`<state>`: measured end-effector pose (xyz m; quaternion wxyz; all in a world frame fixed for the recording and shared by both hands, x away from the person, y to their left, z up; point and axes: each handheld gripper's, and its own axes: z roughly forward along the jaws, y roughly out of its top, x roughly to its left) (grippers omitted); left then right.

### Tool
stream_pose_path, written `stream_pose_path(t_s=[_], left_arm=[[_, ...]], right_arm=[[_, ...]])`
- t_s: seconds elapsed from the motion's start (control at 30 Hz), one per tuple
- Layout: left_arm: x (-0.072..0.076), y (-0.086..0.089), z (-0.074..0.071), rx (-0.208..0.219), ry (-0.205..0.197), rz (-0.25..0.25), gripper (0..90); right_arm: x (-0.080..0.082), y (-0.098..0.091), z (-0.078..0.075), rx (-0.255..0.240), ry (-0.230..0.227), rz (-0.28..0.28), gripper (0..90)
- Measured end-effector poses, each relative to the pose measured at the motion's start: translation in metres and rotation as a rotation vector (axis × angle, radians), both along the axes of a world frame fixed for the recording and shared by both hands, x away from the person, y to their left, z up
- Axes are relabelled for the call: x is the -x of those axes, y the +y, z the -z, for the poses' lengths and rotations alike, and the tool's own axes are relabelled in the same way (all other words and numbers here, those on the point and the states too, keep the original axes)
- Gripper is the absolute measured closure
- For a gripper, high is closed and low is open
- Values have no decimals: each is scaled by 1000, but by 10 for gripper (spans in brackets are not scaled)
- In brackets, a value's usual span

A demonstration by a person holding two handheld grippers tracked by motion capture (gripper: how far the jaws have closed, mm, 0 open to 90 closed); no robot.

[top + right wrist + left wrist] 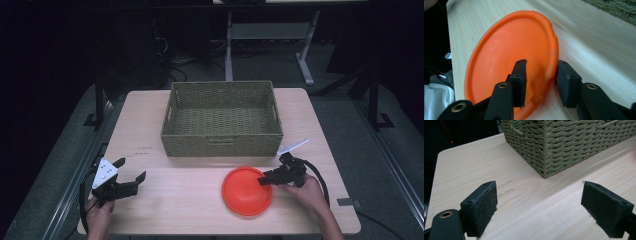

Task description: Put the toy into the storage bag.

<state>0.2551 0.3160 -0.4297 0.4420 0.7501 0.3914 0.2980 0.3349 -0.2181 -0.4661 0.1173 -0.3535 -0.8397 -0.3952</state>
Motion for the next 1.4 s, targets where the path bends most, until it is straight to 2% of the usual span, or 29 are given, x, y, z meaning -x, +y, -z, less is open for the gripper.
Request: stream_pose_path(t_s=[0.07, 0.13, 0.27, 0.4, 0.53, 0.9, 1.2, 1.4], left_arm=[[0, 0, 0, 1, 2, -1, 130], [0, -1, 0, -3, -1, -1, 130], [0, 0, -1, -2, -4, -6, 130], [0, 1, 0, 0, -3, -8, 130], [0, 0, -1, -3, -5, -6, 130], [0, 1, -1, -2, -10, -10, 130], [1, 1, -2, -2, -14, -11, 130], [0, 1, -1, -3, -15, -12, 130]], right_arm=[[-1, 2, 1, 4, 12, -1, 624], [-2, 3, 2, 31, 7, -2, 648], [-1, 4, 1, 36, -9, 1, 704], [1, 2, -4, 10, -20, 1, 739], [2, 4, -9, 31, -30, -5, 755], [9, 13, -29, 29, -88, -25, 814], [20, 18, -51, 32, -142, -26, 819], [25, 20, -64, 52, -168, -20, 820]])
